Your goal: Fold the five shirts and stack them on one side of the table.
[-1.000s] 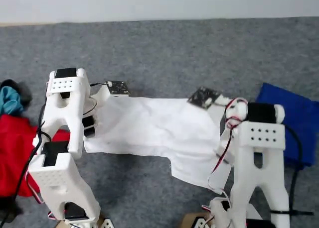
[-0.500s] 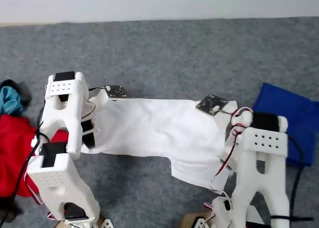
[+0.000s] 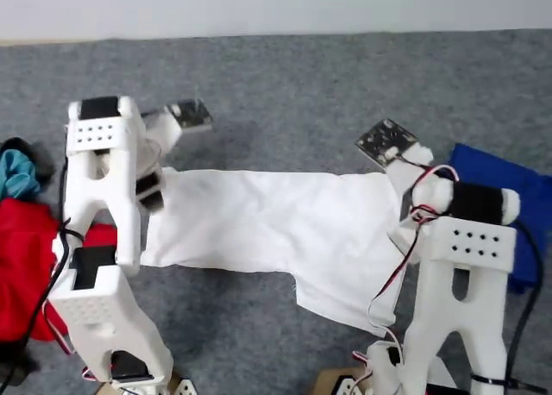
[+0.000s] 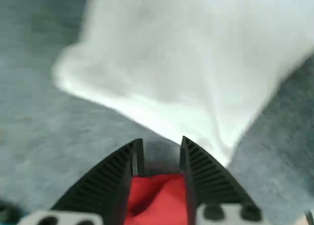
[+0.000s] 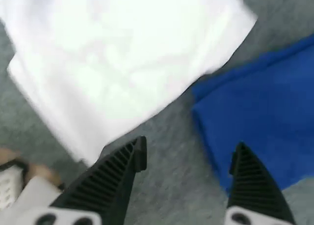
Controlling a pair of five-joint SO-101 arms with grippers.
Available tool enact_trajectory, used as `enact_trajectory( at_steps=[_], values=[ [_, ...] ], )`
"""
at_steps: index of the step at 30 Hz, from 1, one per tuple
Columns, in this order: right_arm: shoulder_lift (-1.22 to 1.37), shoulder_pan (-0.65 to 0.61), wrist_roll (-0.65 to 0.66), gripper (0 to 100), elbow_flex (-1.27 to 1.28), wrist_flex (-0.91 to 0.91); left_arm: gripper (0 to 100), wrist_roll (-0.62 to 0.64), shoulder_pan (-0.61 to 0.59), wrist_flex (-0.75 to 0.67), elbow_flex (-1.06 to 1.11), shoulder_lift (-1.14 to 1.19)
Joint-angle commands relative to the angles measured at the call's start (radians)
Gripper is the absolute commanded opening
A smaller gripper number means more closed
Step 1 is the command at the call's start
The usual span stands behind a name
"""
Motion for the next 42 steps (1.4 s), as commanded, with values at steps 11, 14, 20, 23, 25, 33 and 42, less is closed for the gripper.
enact_trajectory(
  at_steps=[11,14,20,23,25,33,42],
  values=[
    [0.506,-0.041,-0.187,1.7,-0.064,-0.564,1,0.531,0.118,-0.227,-0.113,0.149],
    [0.648,-0.039,-0.201,1.5,-0.130,-0.602,1,0.563,0.114,-0.224,-0.150,0.258],
    [0.889,-0.013,-0.201,1.4,-0.344,-0.605,1,0.562,0.068,-0.169,-0.314,0.427],
    [0.992,0.018,-0.201,1.4,-0.446,-0.602,1,0.560,0.058,-0.132,-0.420,0.503],
    [1.041,0.033,-0.201,1.4,-0.499,-0.598,1,0.560,0.058,-0.103,-0.492,0.551],
    [1.035,0.007,-0.203,1.5,-0.680,-0.426,1,0.566,0.072,0.032,-0.814,0.600],
    [0.808,-0.056,-0.204,1.8,-0.717,-0.182,1,0.566,0.127,0.032,-0.771,0.397]
  ],
)
